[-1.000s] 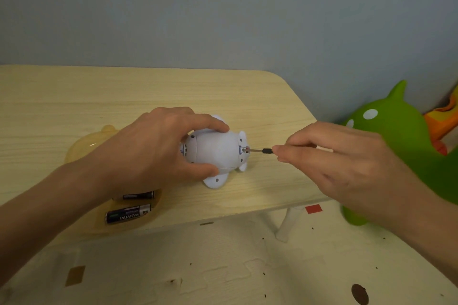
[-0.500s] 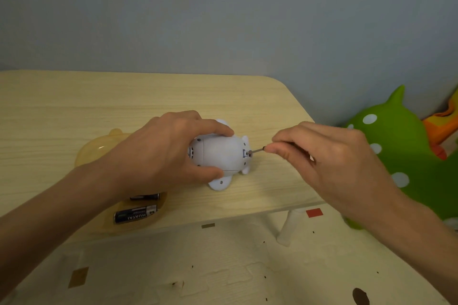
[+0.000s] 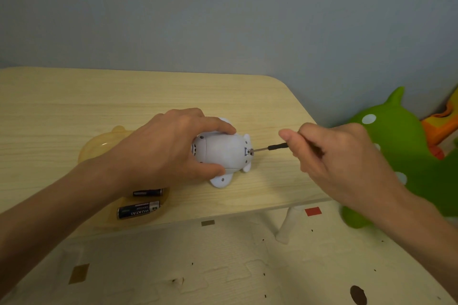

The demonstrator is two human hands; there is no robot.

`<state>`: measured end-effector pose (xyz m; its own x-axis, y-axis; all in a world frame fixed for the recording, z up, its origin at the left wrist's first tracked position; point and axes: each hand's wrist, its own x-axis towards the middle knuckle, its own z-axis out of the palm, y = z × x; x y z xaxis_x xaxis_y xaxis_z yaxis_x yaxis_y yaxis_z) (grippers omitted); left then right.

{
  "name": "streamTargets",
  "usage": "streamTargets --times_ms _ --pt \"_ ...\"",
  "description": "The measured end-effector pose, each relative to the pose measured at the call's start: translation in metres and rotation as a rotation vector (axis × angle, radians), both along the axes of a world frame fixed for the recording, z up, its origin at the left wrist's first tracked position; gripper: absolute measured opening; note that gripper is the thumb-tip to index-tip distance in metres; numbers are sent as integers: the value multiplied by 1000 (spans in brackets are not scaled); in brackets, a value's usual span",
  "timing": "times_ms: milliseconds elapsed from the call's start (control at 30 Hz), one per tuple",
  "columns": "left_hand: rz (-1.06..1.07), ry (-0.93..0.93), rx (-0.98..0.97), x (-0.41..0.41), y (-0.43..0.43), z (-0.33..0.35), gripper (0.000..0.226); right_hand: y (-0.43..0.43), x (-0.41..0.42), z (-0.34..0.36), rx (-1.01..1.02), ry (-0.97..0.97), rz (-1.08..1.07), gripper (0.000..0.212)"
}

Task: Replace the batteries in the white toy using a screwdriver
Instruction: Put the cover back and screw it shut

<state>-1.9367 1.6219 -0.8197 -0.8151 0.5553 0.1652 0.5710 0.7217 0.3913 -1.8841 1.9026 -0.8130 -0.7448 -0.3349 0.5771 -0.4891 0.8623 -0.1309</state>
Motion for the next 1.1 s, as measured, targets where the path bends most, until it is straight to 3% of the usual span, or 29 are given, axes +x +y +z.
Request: streamTargets --times_ms 67,200,367,467,600,633,700,800,933,1100 --pt "2 3 -5 0 0 0 68 -3 -1 -1 -49 -8 -31 57" --pt "5 -17 -2 1 1 2 65 -6 4 7 -192 -216 41 4" --pt "0 -18 2 1 0 2 63 -2 7 8 -133 -214 74 14" --pt "2 -13 -7 1 1 2 67 2 7 9 -112 -168 84 7" --pt "-3 -8 -15 0 2 2 68 -3 4 2 -2 -118 -25 56" --pt "-4 -6 -14 0 2 2 67 -5 4 1 15 -98 -34 60" --pt "-5 1 -7 -1 1 1 67 -5 3 3 9 -93 5 48" --pt "2 -3 -5 -1 1 1 67 0 3 11 29 -130 98 5" --pt "-2 0 -18 -1 2 2 67 0 4 6 11 -111 94 6" --pt "-1 17 -21 -2 3 1 65 -1 2 -2 18 -196 -51 67"
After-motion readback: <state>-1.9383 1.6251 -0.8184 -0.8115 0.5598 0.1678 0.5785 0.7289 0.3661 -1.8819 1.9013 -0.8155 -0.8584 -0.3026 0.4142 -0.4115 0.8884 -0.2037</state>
